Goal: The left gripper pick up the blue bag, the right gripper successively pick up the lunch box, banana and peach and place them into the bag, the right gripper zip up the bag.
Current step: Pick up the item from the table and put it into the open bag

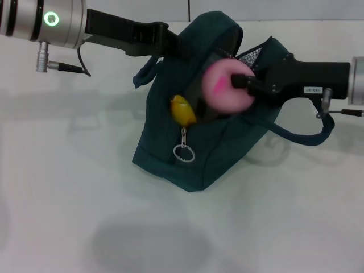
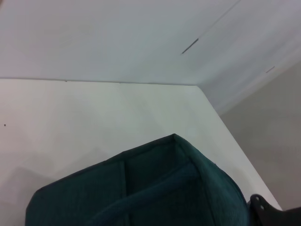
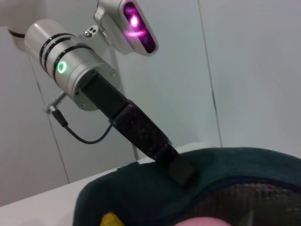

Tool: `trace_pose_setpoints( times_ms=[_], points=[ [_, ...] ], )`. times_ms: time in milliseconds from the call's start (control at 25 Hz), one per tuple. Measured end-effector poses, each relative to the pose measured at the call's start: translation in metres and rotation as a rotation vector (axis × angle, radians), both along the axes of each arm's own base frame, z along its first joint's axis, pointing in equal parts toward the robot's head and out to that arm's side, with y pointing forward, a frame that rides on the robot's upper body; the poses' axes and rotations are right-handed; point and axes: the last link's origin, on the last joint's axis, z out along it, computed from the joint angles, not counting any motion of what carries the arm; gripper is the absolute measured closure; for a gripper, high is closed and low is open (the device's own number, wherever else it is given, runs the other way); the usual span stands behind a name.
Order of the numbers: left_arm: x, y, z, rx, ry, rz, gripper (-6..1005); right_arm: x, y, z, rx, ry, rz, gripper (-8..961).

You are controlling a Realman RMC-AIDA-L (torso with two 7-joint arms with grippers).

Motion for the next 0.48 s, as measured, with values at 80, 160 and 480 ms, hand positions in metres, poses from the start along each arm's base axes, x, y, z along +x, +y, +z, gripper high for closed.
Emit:
trace_pose_setpoints(
  times_ms=[80, 160, 480],
  points=[
    [0.000, 0.000, 0.000, -0.001, 0.000, 0.001, 945, -0.004, -0.001, -0.004, -0.021, -0.004, 0.011, 861],
    [0.001, 0.000, 0.000, -0.002, -0.003, 0.000, 945, -0.012, -0.005, -0.014, -0.073, -0.026, 0.031, 859],
    [0.002, -0.001, -0.001, -0.001, -0.016, -0.007, 945, -0.021, -0.019, -0.030, -0.198, -0.072, 0.062, 852]
  ],
)
